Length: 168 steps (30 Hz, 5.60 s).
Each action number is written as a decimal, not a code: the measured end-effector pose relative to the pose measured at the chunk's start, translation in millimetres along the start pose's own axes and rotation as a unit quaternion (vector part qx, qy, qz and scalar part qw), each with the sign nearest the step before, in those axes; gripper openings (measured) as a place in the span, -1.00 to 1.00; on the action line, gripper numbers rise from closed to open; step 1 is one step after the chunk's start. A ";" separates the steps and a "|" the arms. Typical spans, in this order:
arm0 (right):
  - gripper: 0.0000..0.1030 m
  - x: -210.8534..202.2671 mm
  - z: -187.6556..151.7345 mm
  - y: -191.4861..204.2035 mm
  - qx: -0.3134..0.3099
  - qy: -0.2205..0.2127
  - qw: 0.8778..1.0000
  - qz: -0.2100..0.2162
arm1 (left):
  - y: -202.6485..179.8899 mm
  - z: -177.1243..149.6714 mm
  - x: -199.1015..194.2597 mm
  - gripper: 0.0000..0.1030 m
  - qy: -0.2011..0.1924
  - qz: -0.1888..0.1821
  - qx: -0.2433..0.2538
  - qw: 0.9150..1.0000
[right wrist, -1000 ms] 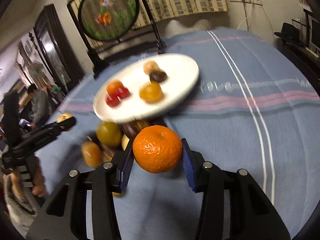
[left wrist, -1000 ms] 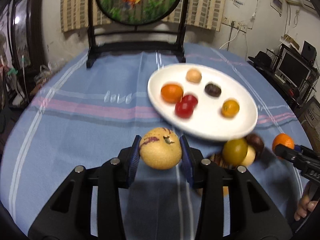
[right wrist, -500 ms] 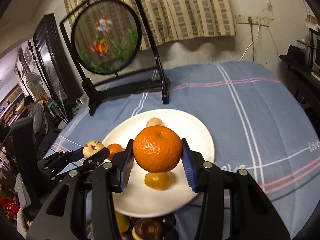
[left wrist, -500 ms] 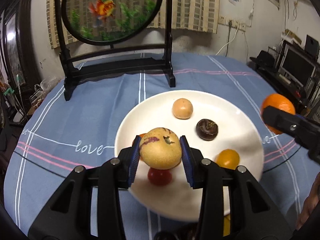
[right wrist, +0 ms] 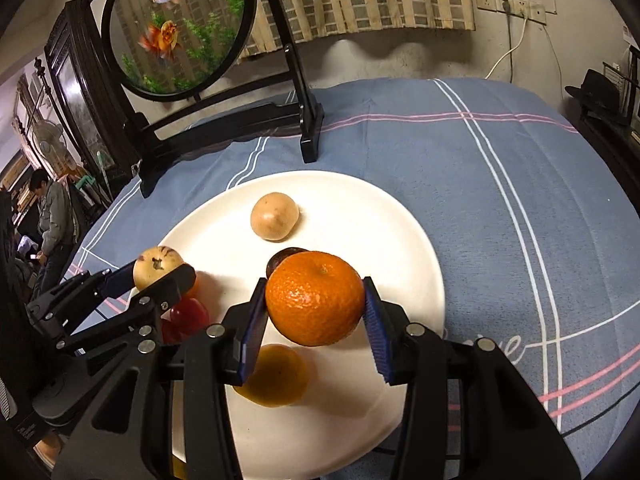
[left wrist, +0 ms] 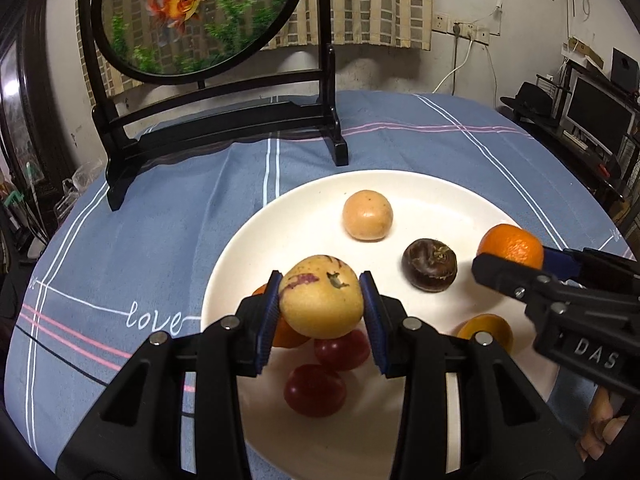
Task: Organize fruits
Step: 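Carry the pale fruit and mandarin onto the white plate and open both grippers, then withdraw both open grippers from the plate toward the fruit pile, then grasp the large tan round fruit with the left gripper, then grasp a dark brown round fruit with the right gripper while the left gripper holds the tan fruit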
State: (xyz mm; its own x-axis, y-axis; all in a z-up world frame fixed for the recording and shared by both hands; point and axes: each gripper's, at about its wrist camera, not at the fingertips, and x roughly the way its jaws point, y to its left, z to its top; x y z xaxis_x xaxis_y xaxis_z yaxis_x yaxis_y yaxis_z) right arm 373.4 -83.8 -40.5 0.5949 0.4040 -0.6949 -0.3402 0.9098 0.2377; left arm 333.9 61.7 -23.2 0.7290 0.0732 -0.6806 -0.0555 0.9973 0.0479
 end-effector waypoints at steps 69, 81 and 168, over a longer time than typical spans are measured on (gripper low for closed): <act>0.97 -125.9 -128.8 -27.7 0.108 -0.031 0.993 0.034 | -4.2 -130.0 -113.9 0.79 -0.003 -0.016 0.052 0.999; 0.97 -126.3 -128.8 -31.2 0.118 -0.031 0.992 0.043 | 82.2 -158.8 -147.1 0.88 0.000 0.045 -0.035 0.998; -0.19 -70.9 -115.2 27.9 -0.047 0.006 0.998 0.047 | 27.1 -157.5 -104.0 -0.10 0.089 -0.095 0.001 0.991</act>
State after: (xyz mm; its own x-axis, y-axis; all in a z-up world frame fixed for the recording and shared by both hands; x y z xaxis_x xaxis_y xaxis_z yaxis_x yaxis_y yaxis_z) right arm 237.8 -98.0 -62.7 0.5482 0.4850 -0.6813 -0.4614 0.8549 0.2373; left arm 149.1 80.7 -66.3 0.5942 -0.1174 -0.7957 0.0722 0.9931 -0.0927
